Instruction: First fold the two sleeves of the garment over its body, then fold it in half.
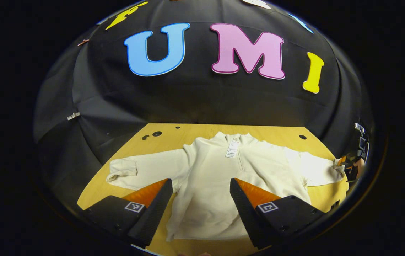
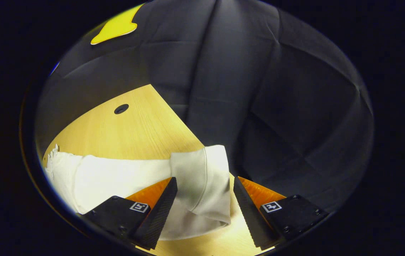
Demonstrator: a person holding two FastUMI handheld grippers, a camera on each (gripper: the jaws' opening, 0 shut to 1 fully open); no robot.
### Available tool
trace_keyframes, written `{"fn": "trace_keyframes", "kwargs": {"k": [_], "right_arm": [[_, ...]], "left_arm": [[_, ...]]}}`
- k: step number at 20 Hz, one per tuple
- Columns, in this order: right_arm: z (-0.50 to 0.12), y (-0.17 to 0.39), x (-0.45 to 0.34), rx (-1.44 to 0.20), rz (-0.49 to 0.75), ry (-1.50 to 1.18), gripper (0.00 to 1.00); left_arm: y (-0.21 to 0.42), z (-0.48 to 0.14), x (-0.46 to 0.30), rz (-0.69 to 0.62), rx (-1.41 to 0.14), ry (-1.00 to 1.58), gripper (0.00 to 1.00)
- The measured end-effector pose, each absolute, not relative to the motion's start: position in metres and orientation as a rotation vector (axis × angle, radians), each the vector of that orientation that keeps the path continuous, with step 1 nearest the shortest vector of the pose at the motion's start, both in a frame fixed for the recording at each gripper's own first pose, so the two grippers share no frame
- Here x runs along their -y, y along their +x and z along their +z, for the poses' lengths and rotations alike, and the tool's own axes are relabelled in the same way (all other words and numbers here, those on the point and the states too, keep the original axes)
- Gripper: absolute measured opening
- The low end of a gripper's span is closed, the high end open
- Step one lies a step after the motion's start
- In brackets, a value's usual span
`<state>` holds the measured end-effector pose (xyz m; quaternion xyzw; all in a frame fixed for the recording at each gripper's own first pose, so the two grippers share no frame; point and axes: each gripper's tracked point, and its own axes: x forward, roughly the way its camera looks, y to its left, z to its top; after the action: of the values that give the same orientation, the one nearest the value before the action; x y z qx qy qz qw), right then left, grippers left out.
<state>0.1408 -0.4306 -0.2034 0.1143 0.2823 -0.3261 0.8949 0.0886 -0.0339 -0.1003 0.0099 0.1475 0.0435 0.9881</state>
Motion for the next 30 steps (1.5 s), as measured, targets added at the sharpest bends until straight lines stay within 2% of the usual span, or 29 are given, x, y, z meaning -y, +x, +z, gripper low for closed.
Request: {"fn": "trace_keyframes", "kwargs": {"k": [5,6,8,10,12,15,20,26,30], "right_arm": [[-0.218,0.144,0.425,-0.581,-0.659,0.381,0.95],[-0.218,0.146,0.425,-0.580,-0.646,0.365,0.90],[-0.222,0.162,0.405,-0.591,-0.584,0.388,0.61],[-0.222,0.164,0.396,-0.598,-0.539,0.377,0.26],[-0.220,0.167,0.382,-0.613,-0.498,0.374,0.14],[-0.217,0.178,0.364,-0.622,-0.432,0.321,0.10],[-0.134,0.200,0.312,-0.518,-0.308,0.221,0.10],[-0.047,0.251,0.190,-0.403,-0.094,0.184,0.10],[-0.028,0.269,0.123,-0.387,0.004,0.121,0.09]], "left_arm": [[0.088,-0.101,0.037,0.085,-0.295,0.027,0.99],[0.089,-0.101,0.039,0.082,-0.295,0.024,0.99],[0.089,-0.100,0.039,0.079,-0.294,0.023,0.99],[0.087,-0.100,0.038,0.087,-0.299,0.025,0.99],[0.086,-0.098,0.035,0.104,-0.300,0.020,1.00],[0.081,-0.095,0.033,0.119,-0.298,-0.004,0.99],[0.078,-0.088,0.019,0.134,-0.271,-0.027,0.99],[0.057,-0.087,-0.015,0.194,-0.235,-0.095,1.00],[0.040,-0.090,-0.042,0.244,-0.220,-0.139,1.00]]}}
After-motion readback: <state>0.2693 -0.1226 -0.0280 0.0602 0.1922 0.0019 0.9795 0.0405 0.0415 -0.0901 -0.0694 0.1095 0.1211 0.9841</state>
